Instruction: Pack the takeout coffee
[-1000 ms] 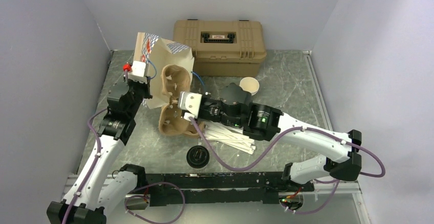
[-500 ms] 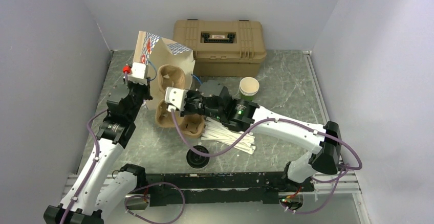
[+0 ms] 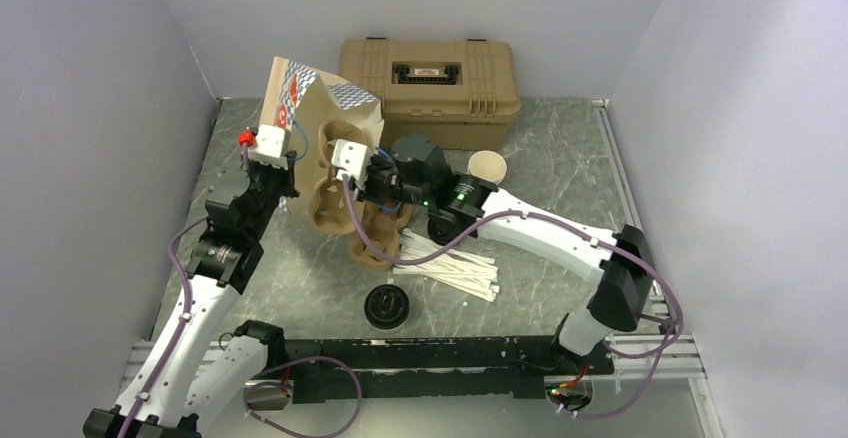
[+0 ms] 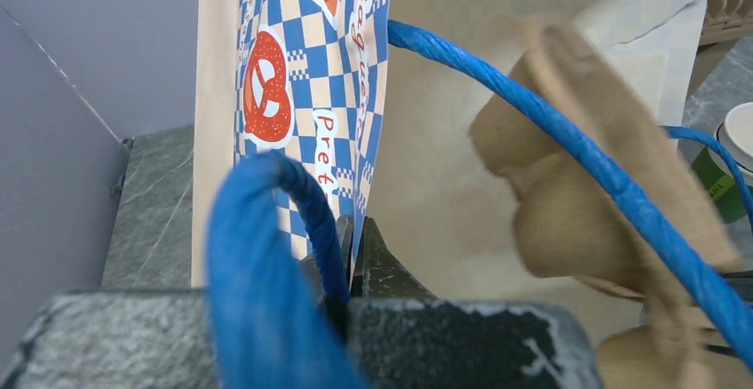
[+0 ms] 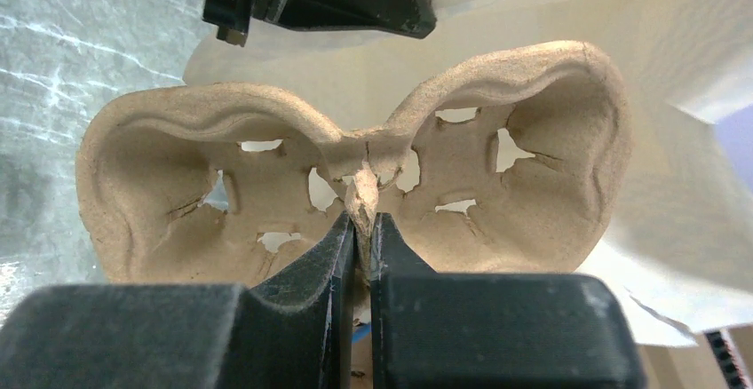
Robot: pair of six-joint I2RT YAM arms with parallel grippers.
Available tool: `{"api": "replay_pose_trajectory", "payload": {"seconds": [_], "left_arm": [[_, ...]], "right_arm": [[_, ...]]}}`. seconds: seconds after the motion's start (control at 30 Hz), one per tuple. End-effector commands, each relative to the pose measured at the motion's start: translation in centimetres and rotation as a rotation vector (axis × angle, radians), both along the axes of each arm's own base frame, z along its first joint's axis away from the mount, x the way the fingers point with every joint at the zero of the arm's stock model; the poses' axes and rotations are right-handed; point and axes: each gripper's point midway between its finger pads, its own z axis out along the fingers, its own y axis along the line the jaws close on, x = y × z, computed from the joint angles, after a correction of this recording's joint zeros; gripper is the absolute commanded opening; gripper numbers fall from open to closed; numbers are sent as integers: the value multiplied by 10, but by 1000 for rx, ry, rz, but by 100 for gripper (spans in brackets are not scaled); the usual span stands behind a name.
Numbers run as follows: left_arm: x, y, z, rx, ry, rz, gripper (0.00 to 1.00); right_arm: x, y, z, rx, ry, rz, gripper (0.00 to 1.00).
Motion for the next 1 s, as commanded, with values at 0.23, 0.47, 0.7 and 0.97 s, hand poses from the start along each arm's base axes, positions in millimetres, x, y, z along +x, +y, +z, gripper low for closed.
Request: {"api": "replay_pose_trajectory", "payload": {"seconds": [0.23,0.47,0.7,0.97], "left_arm": [[-8,-15,25,-17,-34,-87,0],[-11,-16,26,-6,19,-91,0],[-13,-11,30,0,34,-70,0],[-24,-25,49,-59,94,-143,0]], "right_arm": [[45,28,33,94,-25,9,0],[64,39,30,73,-14,5,0],[68,31,19,72,3,-1,0],[71,27,19,29,1,10,0]]}}
